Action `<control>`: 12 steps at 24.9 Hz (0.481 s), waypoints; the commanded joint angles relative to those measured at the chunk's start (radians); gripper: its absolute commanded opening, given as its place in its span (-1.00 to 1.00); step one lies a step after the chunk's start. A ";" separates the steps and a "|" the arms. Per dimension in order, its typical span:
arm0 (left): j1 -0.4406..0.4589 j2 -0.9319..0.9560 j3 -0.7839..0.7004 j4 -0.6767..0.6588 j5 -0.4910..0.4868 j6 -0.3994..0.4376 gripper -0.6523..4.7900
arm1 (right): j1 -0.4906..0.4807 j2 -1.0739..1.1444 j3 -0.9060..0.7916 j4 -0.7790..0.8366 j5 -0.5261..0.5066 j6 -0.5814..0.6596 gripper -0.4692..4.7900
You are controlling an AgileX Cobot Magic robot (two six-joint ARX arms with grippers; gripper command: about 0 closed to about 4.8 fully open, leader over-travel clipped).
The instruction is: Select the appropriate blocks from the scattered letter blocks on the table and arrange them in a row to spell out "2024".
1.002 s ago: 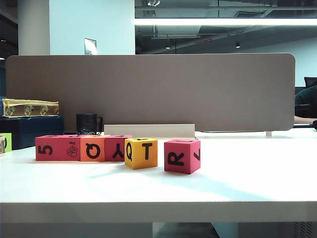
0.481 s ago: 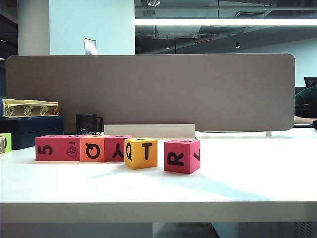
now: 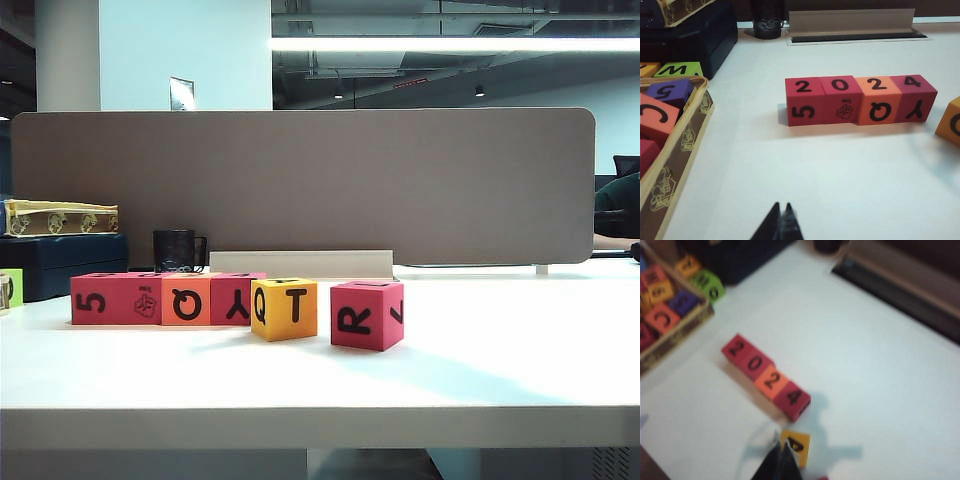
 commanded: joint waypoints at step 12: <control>-0.001 0.000 0.001 -0.003 0.000 -0.003 -0.78 | -0.224 -0.370 -0.444 0.336 0.002 -0.041 -0.82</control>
